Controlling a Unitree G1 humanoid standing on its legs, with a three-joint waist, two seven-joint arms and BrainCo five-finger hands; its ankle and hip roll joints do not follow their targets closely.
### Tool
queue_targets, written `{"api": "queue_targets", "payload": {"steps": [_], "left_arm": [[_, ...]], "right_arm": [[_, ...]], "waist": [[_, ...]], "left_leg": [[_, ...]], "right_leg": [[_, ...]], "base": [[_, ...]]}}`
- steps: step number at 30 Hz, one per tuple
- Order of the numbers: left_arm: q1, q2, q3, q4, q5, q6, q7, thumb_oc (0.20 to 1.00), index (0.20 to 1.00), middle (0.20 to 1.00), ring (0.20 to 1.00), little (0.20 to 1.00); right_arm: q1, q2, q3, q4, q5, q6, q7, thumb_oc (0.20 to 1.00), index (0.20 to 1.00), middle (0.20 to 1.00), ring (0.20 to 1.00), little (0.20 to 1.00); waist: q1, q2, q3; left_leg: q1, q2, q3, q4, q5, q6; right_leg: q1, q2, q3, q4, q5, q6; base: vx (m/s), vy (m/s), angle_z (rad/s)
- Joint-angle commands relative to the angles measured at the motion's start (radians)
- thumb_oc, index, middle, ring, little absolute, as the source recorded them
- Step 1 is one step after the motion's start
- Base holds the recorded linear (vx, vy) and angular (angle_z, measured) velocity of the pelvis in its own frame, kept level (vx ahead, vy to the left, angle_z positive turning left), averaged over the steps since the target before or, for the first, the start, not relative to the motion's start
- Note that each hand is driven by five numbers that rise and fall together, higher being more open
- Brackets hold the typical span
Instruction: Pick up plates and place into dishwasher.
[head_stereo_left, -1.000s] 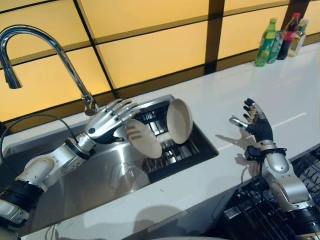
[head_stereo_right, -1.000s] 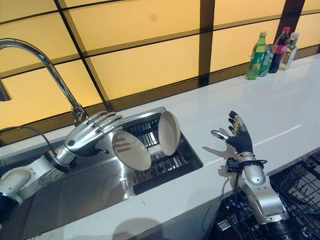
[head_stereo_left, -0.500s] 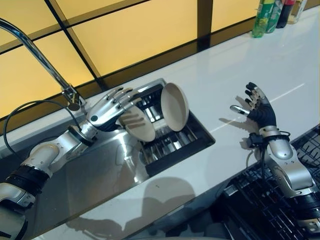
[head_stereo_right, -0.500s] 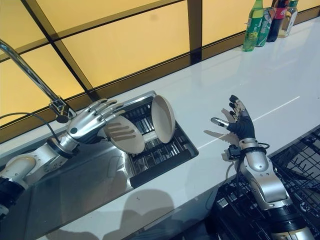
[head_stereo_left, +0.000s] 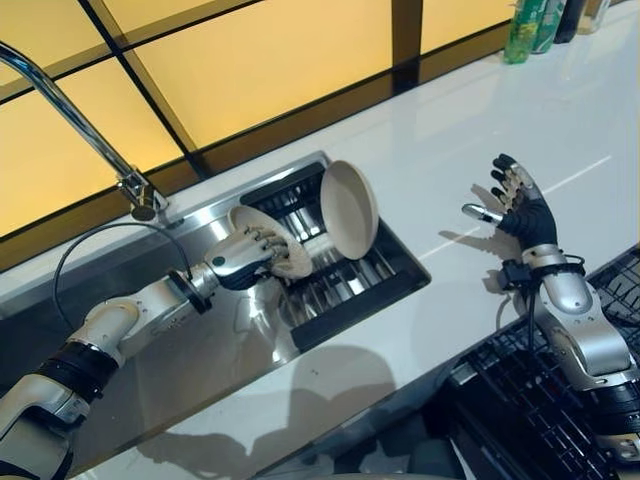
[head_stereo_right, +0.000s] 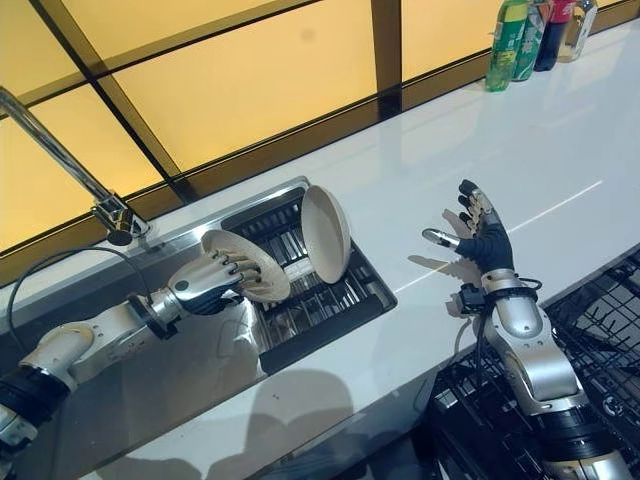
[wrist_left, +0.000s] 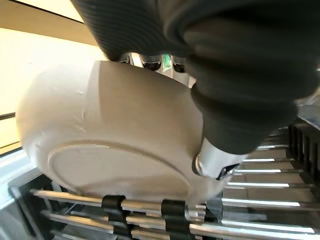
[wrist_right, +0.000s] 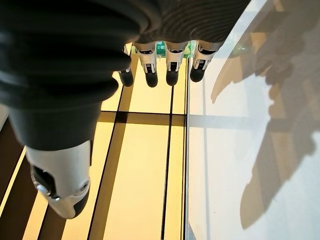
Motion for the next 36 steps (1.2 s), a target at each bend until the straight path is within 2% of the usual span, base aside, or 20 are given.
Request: {"api": "queue_targets", "payload": {"steps": [1,14,17,24,28,33,35,36], "left_arm": [[0.016,0.007,0.077,-0.022,-0.057,-0.005,0.005,0.200,0.200,0.200,0.200,0.200],[0.080,-0.003,0.123,-0.023,0.020,0.077,0.058,0.200,0.200,0.200,0.200,0.200],[0.103,-0.008,0.142,-0.019,0.042,0.107,0.106,0.200,0.200,0.200,0.200,0.200],[0.166,-0.008,0.227,-0.026,0.090,0.229,0.248,0.200,0.200,0.200,0.200,0.200],[0.196,0.002,0.280,-0.048,0.105,0.272,0.277,0.200,0.200,0.200,0.200,0.200],[0.218,0.021,0.346,-0.100,0.028,0.268,0.310,0.200,0.200,0.200,0.200,0.200],[0.221,0.008,0.386,-0.135,-0.145,0.208,0.301,0.200,0.200,0.200,0.200,0.200],[0.224,-0.006,0.404,-0.155,-0.179,0.190,0.287,0.200,0.200,0.200,0.200,0.200]], "right_arm": [[0.022,-0.045,-0.034,-0.012,-0.020,0.010,0.017,1.000,1.000,1.000,1.000,1.000],[0.066,-0.047,-0.069,-0.019,-0.018,0.015,0.045,1.000,1.000,1.000,1.000,1.000],[0.078,-0.051,-0.081,-0.022,-0.016,0.018,0.052,1.000,1.000,1.000,1.000,1.000],[0.113,-0.047,-0.114,-0.030,-0.015,0.016,0.071,1.000,1.000,1.000,1.000,1.000],[0.124,-0.046,-0.131,-0.033,-0.011,0.014,0.080,1.000,1.000,1.000,1.000,1.000],[0.123,-0.037,-0.138,-0.052,-0.023,0.001,0.078,1.000,1.000,1.000,1.000,1.000],[0.115,-0.029,-0.140,-0.074,-0.050,-0.022,0.077,1.000,1.000,1.000,1.000,1.000],[0.111,-0.023,-0.140,-0.082,-0.055,-0.021,0.076,1.000,1.000,1.000,1.000,1.000]], "waist": [[-0.011,-0.021,-0.023],[-0.009,-0.019,-0.037],[-0.006,-0.017,-0.045],[0.004,-0.019,-0.062],[0.012,-0.023,-0.071],[0.029,-0.034,-0.087],[0.040,-0.046,-0.095],[0.044,-0.050,-0.097]], "left_leg": [[-0.124,-0.097,-0.019,0.026,0.053,0.089],[-0.101,-0.098,-0.027,0.016,0.053,0.087],[-0.096,-0.100,-0.031,0.014,0.053,0.086],[-0.082,-0.097,-0.039,0.008,0.050,0.083],[-0.077,-0.095,-0.046,0.007,0.050,0.081],[-0.069,-0.087,-0.058,0.005,0.046,0.079],[-0.068,-0.080,-0.064,0.005,0.044,0.078],[-0.067,-0.078,-0.067,0.005,0.044,0.078]], "right_leg": [[0.066,-0.012,-0.033,0.092,-0.146,-0.003],[0.091,-0.016,-0.043,0.084,-0.146,0.000],[0.098,-0.020,-0.048,0.082,-0.147,0.001],[0.118,-0.025,-0.062,0.072,-0.150,0.002],[0.128,-0.027,-0.071,0.067,-0.152,0.002],[0.144,-0.026,-0.089,0.058,-0.154,0.000],[0.150,-0.025,-0.097,0.054,-0.155,0.000],[0.153,-0.024,-0.100,0.053,-0.156,-0.001]], "base": [[0.04,0.030,0.00],[0.00,0.002,0.00],[0.00,0.000,0.00],[0.00,-0.001,0.01],[-0.01,-0.019,0.12],[-0.03,-0.065,0.05],[-0.04,-0.109,0.01],[-0.05,-0.136,0.03]]}}
